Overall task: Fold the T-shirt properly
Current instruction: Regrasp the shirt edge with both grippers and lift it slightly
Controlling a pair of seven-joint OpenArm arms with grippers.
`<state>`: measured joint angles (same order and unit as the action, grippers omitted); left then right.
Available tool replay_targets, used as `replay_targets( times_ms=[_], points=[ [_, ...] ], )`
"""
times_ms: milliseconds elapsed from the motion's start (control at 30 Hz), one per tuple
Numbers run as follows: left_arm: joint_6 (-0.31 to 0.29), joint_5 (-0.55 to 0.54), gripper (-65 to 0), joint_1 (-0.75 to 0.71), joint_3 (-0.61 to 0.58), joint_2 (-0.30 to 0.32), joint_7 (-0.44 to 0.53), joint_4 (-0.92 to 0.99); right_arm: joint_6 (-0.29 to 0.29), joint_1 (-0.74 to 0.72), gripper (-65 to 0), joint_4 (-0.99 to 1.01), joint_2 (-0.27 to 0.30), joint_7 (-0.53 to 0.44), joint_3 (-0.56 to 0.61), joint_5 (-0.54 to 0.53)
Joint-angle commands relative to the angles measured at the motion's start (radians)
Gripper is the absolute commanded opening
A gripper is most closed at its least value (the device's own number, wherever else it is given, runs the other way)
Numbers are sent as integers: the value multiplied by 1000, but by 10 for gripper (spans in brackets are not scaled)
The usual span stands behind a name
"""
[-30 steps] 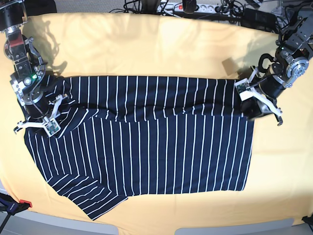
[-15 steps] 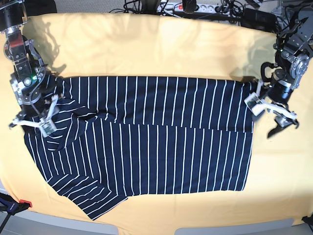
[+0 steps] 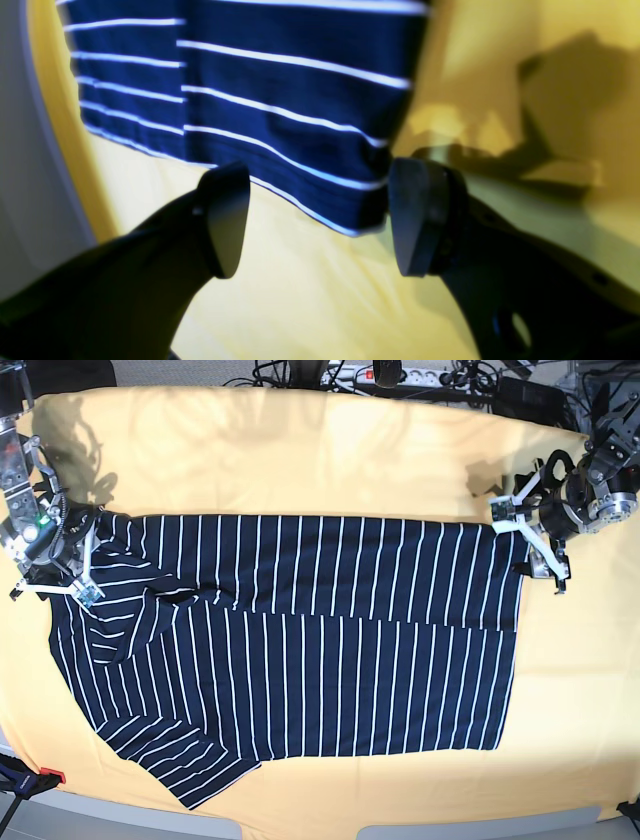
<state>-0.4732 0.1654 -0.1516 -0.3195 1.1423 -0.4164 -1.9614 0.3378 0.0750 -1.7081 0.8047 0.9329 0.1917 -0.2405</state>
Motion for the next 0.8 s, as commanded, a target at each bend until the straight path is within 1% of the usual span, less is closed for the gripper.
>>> replay_targets(
  times_ms=[0, 67, 133, 200, 300, 367, 433, 500, 567, 667, 733, 767],
  points=[
    [-1, 1, -211, 11, 13, 29, 7, -10, -5, -11, -318, -14, 44, 1, -15, 0],
    [-2, 0, -211, 11, 13, 35, 19, -10, -14, 0, -318, -14, 85, -23, -17, -19],
    [-2, 2, -211, 11, 13, 39, 27, -10, -26, 3, -318, -14, 133, -58, -17, -77],
    [-1, 2, -211, 11, 13, 39, 27, -10, -12, 3, -318, -25, 174, -61, -17, -153],
    [-1, 3, -211, 11, 13, 39, 27, -10, 42, 3, -318, -51, 211, -48, -17, -243],
    [-2, 29, -211, 11, 13, 39, 27, -10, 75, 3, -318, -64, 217, -32, -17, -262],
    [-2, 80, -211, 11, 13, 43, 27, -2, 85, 3, -318, -69, 218, -21, -17, -261],
    [-2, 109, -211, 11, 13, 59, 34, 23, 101, 11, -318, -69, 219, -20, -17, -261],
    [-4, 128, -211, 11, 13, 75, 69, 62, 111, 28, -318, -69, 219, -20, -17, -276],
    [-40, 142, -211, 11, 13, 86, 132, 110, 134, 60, -318, -70, 220, -19, -17, -338],
    [-39, 142, -211, 11, 13, 85, 156, 125, 133, 77, -318, -71, 220, -20, -17, -344],
    [-28, 142, -211, 11, 13, 85, 169, 128, 132, 81, -318, -71, 220, -20, -17, -343]
  ],
)
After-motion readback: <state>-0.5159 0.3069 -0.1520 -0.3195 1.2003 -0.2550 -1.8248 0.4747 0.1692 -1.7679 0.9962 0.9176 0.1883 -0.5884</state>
